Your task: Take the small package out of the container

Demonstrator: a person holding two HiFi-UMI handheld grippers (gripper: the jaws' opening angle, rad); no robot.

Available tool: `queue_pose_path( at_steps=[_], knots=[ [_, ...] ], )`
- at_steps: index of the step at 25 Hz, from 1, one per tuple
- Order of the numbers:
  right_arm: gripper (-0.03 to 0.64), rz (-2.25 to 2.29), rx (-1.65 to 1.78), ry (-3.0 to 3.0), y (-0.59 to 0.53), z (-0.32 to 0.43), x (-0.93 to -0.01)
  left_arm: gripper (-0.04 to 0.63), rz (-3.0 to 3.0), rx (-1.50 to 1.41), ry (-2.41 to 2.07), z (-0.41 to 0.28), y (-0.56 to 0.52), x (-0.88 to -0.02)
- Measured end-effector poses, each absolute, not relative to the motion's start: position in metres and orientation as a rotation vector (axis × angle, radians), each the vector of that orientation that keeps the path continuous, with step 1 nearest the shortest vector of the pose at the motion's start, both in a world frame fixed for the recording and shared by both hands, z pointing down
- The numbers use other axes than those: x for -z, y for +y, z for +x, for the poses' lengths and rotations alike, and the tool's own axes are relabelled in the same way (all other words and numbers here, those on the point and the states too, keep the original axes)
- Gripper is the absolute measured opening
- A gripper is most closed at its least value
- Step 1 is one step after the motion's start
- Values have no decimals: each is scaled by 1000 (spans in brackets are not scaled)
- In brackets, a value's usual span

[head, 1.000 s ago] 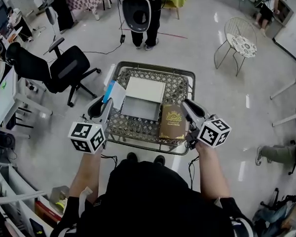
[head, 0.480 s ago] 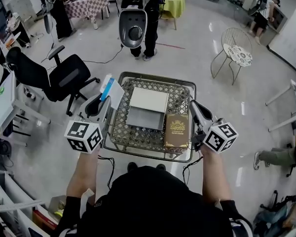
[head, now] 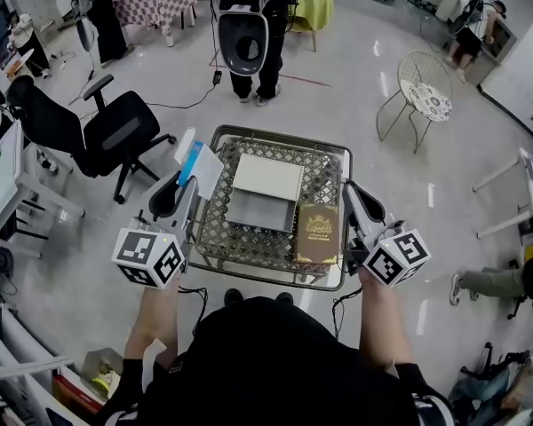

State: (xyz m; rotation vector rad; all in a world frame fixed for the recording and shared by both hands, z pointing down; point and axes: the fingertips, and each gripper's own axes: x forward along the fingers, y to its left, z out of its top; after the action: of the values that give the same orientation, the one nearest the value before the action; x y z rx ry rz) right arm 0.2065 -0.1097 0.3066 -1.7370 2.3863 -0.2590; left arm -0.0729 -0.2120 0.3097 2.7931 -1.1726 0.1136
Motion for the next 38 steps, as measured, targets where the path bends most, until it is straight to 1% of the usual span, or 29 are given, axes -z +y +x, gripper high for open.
queue_pose_path(
  at_steps=[18,38],
  knots=[
    [8,-1756,289,2399,-103,198,-326,98,2723,-170,-1169,-82,-209,-347],
    [8,-1755,258,2416,-103,192,-319,98,2744,-168,-1157,-84,-216,-338]
  ],
)
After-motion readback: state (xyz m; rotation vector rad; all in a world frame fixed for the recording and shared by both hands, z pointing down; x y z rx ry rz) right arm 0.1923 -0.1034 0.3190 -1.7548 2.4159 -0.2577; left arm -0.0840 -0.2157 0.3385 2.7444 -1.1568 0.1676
